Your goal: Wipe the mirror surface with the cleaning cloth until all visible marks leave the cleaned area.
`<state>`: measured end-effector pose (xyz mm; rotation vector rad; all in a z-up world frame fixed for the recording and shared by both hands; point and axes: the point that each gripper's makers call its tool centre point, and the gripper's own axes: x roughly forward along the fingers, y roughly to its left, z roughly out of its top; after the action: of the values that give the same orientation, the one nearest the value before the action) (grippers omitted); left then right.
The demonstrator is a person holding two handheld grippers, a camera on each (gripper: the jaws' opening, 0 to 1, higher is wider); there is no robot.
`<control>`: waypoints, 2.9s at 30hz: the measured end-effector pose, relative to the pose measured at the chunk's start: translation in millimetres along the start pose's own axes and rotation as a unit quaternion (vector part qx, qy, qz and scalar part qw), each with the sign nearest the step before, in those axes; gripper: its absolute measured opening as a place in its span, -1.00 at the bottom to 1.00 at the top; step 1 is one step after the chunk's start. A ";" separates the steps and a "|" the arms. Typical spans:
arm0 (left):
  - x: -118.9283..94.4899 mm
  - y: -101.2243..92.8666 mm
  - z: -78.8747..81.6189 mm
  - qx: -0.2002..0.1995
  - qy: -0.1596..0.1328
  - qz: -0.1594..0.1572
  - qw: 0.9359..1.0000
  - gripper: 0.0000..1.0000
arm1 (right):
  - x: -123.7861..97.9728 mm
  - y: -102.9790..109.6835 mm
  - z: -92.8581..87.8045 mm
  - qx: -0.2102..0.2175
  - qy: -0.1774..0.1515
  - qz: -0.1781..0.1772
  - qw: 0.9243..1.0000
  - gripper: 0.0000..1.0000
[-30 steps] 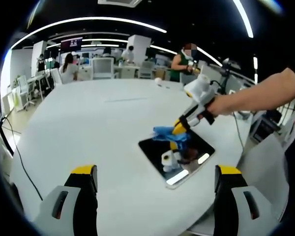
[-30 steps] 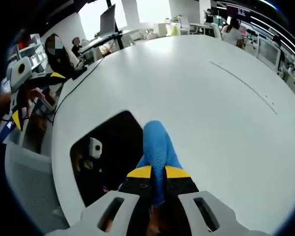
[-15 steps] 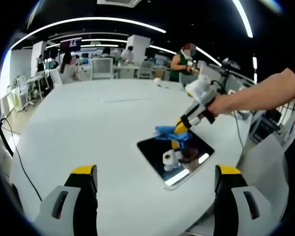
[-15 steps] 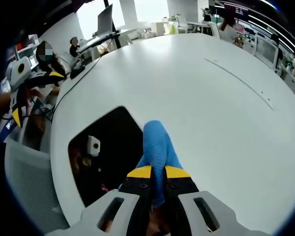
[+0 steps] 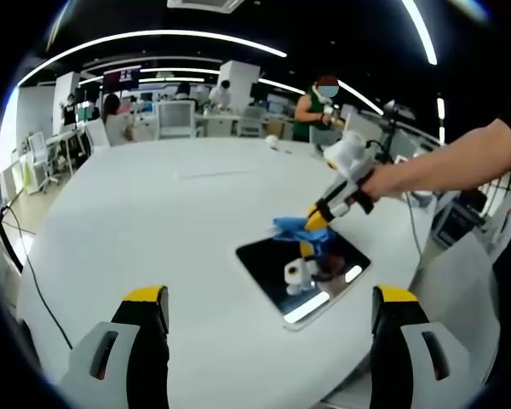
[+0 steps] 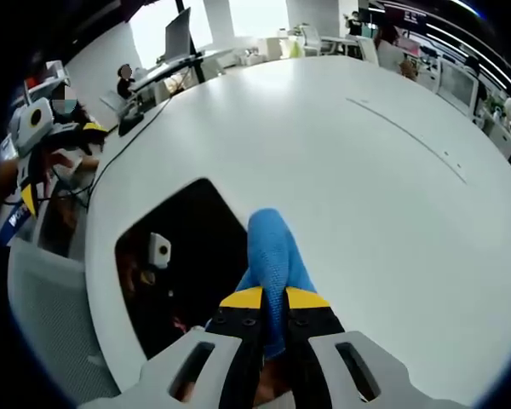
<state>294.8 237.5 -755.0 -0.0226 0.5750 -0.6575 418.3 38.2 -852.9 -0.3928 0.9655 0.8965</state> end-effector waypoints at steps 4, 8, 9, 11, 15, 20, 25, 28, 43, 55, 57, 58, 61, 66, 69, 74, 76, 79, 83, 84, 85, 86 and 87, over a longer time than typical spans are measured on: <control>0.5 -0.2 0.9 0.001 0.000 0.000 1.000 1.00 | -1.2 0.4 -0.5 0.001 -0.001 0.000 1.000 -0.95; 1.2 0.0 1.5 0.001 0.000 -0.001 1.000 1.00 | -0.8 0.1 -0.3 0.002 -0.001 0.000 1.000 -0.95; 1.3 -0.3 1.7 0.001 0.000 -0.001 1.000 1.00 | -0.9 0.0 -0.3 0.002 -0.001 0.000 1.000 -0.95; 1.2 -0.8 2.0 0.002 0.000 -0.001 1.000 1.00 | -0.9 0.2 -0.3 0.003 -0.002 -0.002 1.000 -0.95; 1.2 -0.7 1.6 0.002 0.000 -0.001 1.000 1.00 | -0.3 -0.5 -0.8 0.009 -0.008 -0.011 1.000 -0.95; 0.3 0.8 2.5 0.001 -0.002 0.001 1.000 1.00 | -2.4 2.2 -3.2 0.014 -0.016 -0.036 0.999 -0.95; 0.0 -1.1 3.8 0.004 -0.002 0.000 1.000 1.00 | -4.7 2.9 -6.9 0.025 -0.026 -0.054 0.998 -0.95; 0.3 -1.7 5.6 0.006 -0.004 -0.001 1.000 1.00 | -6.6 5.3 -9.5 0.030 -0.028 -0.057 0.998 -0.95; -0.9 -5.8 11.1 0.013 -0.007 -0.003 1.000 1.00 | -12.8 15.7 -20.7 0.048 -0.044 -0.073 0.995 -0.95; 3.2 -8.6 14.1 0.012 -0.013 -0.007 1.000 1.00 | -16.1 25.5 -29.4 0.058 -0.049 -0.082 0.994 -0.95; 3.8 -9.0 15.4 0.013 -0.014 -0.007 1.000 1.00 | -17.4 28.2 -31.0 0.059 -0.049 -0.083 0.994 -0.95; 4.1 -8.9 16.0 0.013 -0.015 -0.007 1.000 1.00 | -18.2 29.6 -31.7 0.059 -0.049 -0.083 0.994 -0.95; 5.5 -8.1 17.6 0.011 -0.018 -0.006 1.000 1.00 | -20.3 33.8 -34.2 0.061 -0.049 -0.083 0.993 -0.95; 8.4 -9.0 20.3 0.012 -0.021 -0.008 1.000 1.00 | -21.7 40.1 -39.4 0.064 -0.051 -0.082 0.993 -0.95; 10.2 -10.8 23.0 0.012 -0.023 -0.010 1.000 1.00 | -23.3 44.6 -42.6 0.067 -0.052 -0.082 0.993 -0.95; 12.5 -14.0 29.4 0.016 -0.028 -0.013 0.999 1.00 | -27.5 54.6 -48.7 0.071 -0.054 -0.081 0.993 -0.95; 13.1 -15.3 31.3 0.017 -0.029 -0.014 0.999 1.00 | -28.7 57.8 -50.8 0.072 -0.054 -0.081 0.993 -0.95; 13.4 -16.6 32.3 0.019 -0.031 -0.015 0.999 0.99 | -30.4 63.7 -55.2 0.074 -0.056 -0.080 0.992 -0.95; 12.9 -17.9 31.8 0.020 -0.031 -0.015 0.999 0.99 | -32.0 70.5 -59.9 0.074 -0.056 -0.077 0.993 -0.95; 13.0 -17.6 31.3 0.020 -0.032 -0.016 0.999 0.99 | -33.0 72.5 -61.2 0.074 -0.056 -0.077 0.993 -0.95; 13.0 -17.8 31.2 0.020 -0.032 -0.016 0.999 0.99 | -33.2 73.1 -61.6 0.074 -0.056 -0.077 0.993 -0.95; 13.0 -18.4 31.1 0.020 -0.032 -0.016 0.999 0.99 | -34.1 75.0 -62.8 0.074 -0.057 -0.076 0.993 -0.95; 12.9 -18.8 31.1 0.020 -0.032 -0.016 0.999 0.99 | -34.8 76.8 -64.0 0.074 -0.057 -0.075 0.993 -0.95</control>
<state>308.2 210.0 -731.4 -0.0144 0.5007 -0.6976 313.3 25.5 -851.3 -0.2800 0.8796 0.6983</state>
